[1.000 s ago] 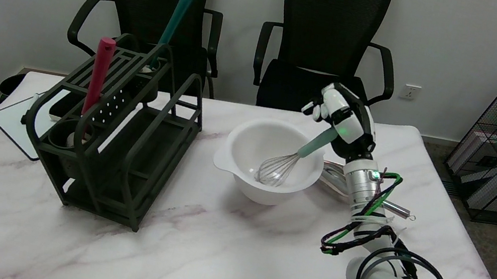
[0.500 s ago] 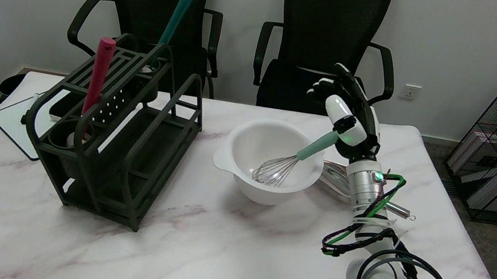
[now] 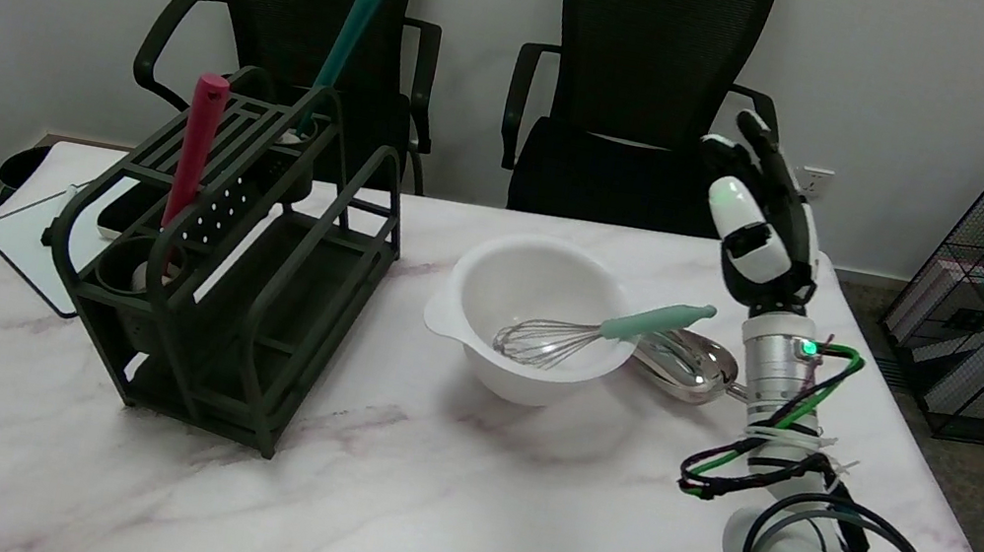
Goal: Place the whisk into the mixing bowl.
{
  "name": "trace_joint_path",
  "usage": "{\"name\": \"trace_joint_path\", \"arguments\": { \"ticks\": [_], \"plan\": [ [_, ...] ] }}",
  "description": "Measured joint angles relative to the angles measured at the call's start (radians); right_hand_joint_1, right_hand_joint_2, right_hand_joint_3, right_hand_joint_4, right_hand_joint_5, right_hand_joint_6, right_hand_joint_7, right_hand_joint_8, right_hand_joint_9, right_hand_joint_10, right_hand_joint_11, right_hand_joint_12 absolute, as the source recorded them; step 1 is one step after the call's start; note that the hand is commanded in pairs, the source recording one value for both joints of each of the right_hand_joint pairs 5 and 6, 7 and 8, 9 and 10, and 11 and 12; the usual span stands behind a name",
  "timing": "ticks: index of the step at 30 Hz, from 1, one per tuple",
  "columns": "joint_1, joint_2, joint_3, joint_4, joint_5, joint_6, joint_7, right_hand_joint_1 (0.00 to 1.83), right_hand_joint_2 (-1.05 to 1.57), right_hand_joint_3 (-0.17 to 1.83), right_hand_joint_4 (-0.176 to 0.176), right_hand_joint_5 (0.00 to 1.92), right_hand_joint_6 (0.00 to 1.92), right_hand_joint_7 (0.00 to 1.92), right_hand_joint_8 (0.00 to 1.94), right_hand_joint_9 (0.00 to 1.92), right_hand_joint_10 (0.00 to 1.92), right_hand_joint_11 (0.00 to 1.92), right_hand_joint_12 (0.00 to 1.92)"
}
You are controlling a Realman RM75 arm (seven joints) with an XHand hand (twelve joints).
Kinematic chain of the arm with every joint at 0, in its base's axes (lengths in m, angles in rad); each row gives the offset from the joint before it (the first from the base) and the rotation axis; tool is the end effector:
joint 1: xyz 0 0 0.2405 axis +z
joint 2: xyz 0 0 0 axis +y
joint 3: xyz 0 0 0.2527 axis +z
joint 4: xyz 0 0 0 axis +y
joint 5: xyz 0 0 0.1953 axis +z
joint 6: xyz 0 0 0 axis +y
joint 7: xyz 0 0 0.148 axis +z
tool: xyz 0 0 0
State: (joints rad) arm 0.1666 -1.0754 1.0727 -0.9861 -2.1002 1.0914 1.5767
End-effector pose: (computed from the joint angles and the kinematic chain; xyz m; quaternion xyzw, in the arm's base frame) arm -0.2619 -0.3273 0.3833 0.4689 -0.3812 0.7258 0.3288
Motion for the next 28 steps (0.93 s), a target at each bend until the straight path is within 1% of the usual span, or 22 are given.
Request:
{"name": "trace_joint_path", "arguments": {
  "ticks": [10,12,14,15,18,28],
  "plan": [
    [-0.08,0.039,0.139,-0.052,0.0,0.027,-0.025,1.1,0.29,1.09,0.0,0.39,0.39,0.76,0.76,0.52,0.52,0.0,0.0],
    [-0.098,0.045,0.163,-0.066,0.0,0.04,-0.03,1.1,0.31,1.07,0.0,0.39,0.39,0.79,0.79,0.54,0.54,0.07,0.07],
    [-0.118,0.051,0.188,-0.081,0.0,0.057,-0.034,1.11,0.33,1.04,0.0,0.37,0.37,0.82,0.82,0.56,0.56,0.24,0.24],
    [-0.125,0.054,0.198,-0.087,0.0,0.065,-0.036,1.11,0.33,1.04,0.0,0.37,0.37,0.82,0.82,0.56,0.56,0.27,0.27],
    [-0.152,0.06,0.226,-0.104,0.0,0.093,-0.04,1.11,0.33,1.03,0.0,0.37,0.37,0.84,0.84,0.58,0.58,0.31,0.31],
    [-0.27,0.069,0.295,-0.143,0.033,0.189,-0.049,1.11,0.34,1.04,0.0,0.41,0.41,0.87,0.87,0.6,0.6,0.39,0.39]
  ]
}}
